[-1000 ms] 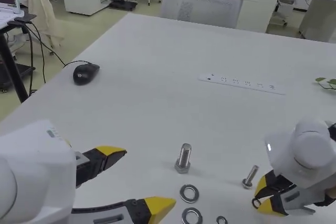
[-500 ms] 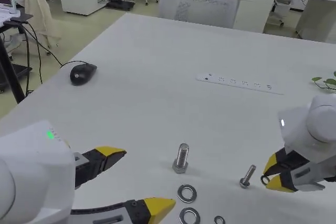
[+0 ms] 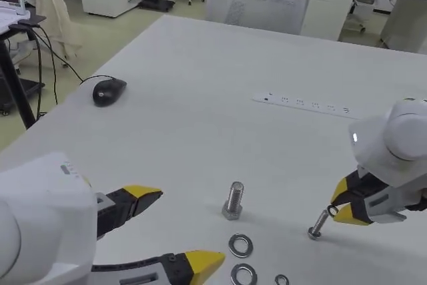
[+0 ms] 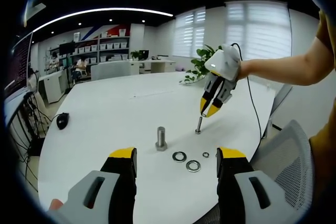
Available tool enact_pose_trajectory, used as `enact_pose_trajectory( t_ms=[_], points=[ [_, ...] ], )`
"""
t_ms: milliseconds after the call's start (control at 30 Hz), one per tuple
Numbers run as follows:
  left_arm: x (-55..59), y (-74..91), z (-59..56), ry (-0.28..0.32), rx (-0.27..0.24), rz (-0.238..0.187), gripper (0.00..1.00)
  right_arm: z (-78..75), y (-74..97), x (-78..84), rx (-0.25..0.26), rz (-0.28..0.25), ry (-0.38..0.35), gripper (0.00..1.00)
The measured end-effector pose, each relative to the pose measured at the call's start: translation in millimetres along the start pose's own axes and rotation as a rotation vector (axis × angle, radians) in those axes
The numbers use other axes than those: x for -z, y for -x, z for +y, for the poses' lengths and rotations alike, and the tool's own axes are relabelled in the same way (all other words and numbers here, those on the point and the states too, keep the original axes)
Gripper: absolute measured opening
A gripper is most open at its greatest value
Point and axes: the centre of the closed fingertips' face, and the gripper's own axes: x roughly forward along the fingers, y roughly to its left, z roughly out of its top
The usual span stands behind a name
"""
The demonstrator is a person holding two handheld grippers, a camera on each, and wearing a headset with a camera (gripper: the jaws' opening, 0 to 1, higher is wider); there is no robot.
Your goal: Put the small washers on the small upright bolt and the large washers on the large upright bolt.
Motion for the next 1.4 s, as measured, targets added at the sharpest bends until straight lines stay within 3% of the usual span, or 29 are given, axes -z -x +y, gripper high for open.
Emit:
enact_pose_trajectory(
  t_ms=[667, 1400],
  points=[
    [-0.2, -1.9, -0.9, 0.010, 0.003, -0.003, 0.61, -2.4, -12.0, 1.4, -0.024, 0.013, 0.023, 0.13],
    [2.2, -4.7, -0.4, 0.014, 0.003, 0.011, 0.61, -3.2, -44.5, 15.6, -0.046, -0.001, 0.011, 0.13]
  ],
)
